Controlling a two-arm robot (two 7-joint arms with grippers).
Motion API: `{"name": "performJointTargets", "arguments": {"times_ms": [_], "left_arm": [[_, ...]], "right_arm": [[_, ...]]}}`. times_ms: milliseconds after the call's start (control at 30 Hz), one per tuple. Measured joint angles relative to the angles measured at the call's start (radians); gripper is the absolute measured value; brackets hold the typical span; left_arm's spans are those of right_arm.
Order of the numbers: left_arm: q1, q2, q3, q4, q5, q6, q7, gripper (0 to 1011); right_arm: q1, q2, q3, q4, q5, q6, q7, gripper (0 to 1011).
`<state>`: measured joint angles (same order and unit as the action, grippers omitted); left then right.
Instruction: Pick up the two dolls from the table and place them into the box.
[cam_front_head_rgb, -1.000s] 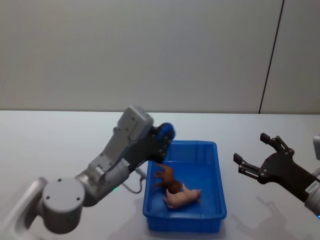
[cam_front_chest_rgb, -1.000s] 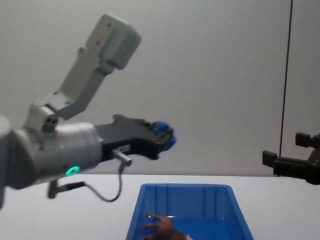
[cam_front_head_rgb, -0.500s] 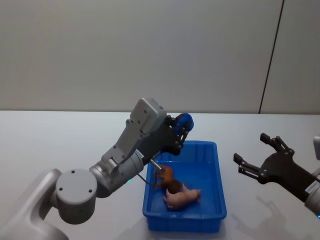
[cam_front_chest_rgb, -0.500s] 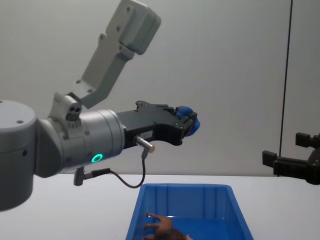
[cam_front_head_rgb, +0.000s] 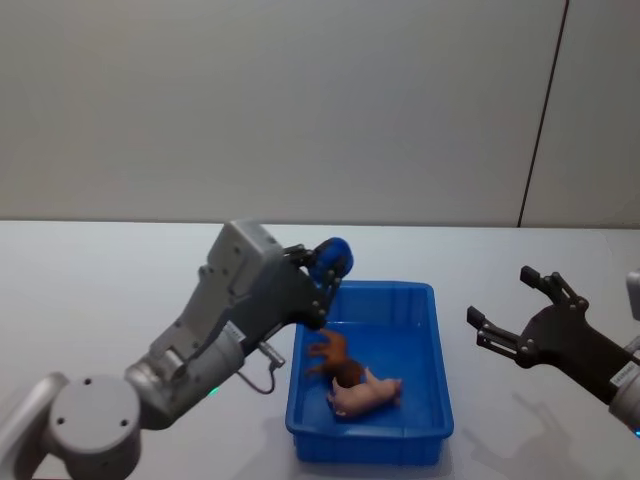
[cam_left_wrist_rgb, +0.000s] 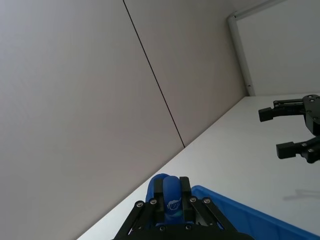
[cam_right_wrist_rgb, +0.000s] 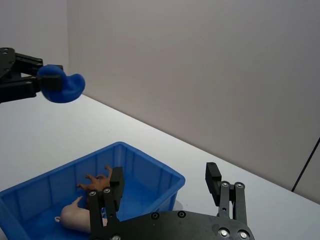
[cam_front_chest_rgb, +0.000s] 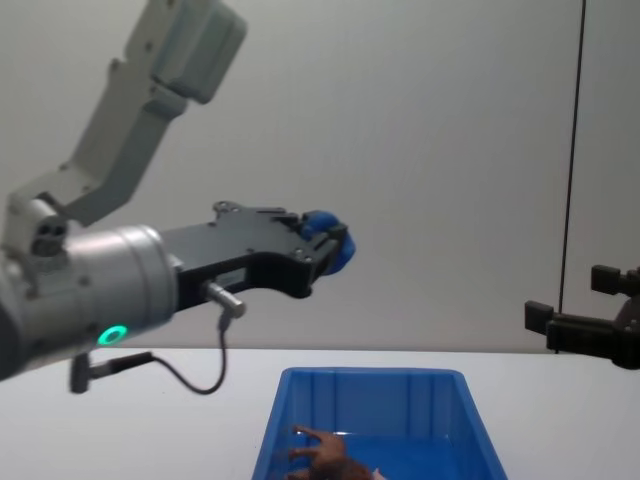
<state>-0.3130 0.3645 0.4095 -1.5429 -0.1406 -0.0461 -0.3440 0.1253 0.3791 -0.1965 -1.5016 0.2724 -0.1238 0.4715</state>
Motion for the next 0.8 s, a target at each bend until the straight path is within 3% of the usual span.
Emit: {"name": "performJointTargets", "arguments": {"times_ms": [300,800], "left_arm": [[0.033,0.051,-0.017,-0.035,-0.026,0.010,-0.059,173],[0.020,0.064,-0.025,-0.009,-0.036,0.010,-0.154,175]], "right_arm": [[0.000,0.000,0.000,0.000,0.000,0.000,0.000,1000],[0.000,0.000,0.000,0.000,0.000,0.000,0.000,1001]]}}
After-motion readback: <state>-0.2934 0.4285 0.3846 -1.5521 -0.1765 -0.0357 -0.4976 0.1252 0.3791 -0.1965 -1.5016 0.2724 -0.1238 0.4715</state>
